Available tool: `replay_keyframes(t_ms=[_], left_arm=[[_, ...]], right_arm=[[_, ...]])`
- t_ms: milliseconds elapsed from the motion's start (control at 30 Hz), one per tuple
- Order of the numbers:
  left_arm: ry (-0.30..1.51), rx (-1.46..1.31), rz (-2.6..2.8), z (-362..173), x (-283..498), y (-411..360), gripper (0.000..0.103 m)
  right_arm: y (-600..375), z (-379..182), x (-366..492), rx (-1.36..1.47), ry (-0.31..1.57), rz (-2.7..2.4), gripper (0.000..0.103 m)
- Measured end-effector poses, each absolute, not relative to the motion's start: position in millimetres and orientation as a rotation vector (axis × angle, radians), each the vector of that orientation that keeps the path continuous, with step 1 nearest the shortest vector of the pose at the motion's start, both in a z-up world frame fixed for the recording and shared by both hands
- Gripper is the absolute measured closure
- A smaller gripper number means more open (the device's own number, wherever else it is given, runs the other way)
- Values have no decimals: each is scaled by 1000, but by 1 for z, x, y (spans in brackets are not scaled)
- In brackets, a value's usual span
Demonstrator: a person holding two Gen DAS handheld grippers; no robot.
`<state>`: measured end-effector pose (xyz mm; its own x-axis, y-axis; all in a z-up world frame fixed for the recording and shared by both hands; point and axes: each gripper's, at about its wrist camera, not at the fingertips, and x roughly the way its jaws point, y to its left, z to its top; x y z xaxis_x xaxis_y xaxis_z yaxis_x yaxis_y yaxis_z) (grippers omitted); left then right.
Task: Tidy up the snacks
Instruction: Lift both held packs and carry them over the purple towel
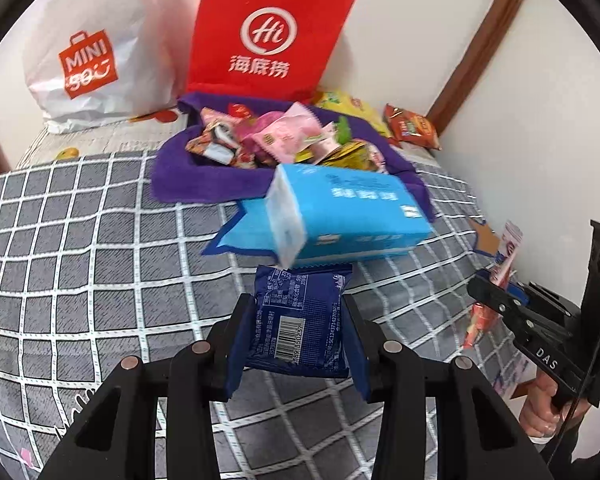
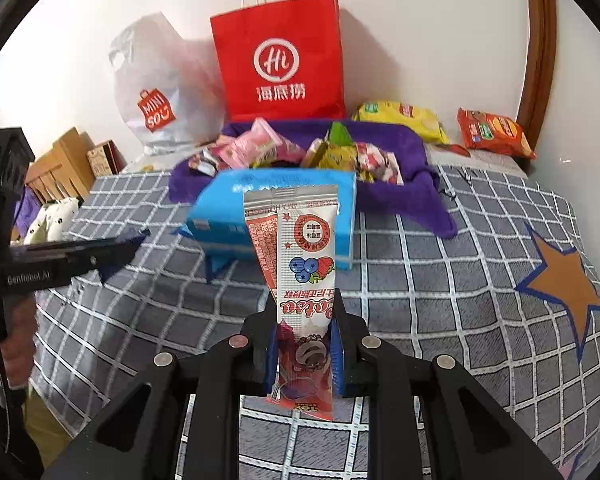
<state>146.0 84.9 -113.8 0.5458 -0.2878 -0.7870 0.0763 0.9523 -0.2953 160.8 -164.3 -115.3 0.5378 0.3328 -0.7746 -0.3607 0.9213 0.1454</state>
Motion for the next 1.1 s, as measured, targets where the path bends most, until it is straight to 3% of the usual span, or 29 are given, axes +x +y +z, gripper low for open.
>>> replay_keyframes(t_ms=[1100], left_arm=[[863, -220, -245, -53, 184, 72, 63]], right_arm=[[-156, -50, 218, -16, 802, 363, 82]])
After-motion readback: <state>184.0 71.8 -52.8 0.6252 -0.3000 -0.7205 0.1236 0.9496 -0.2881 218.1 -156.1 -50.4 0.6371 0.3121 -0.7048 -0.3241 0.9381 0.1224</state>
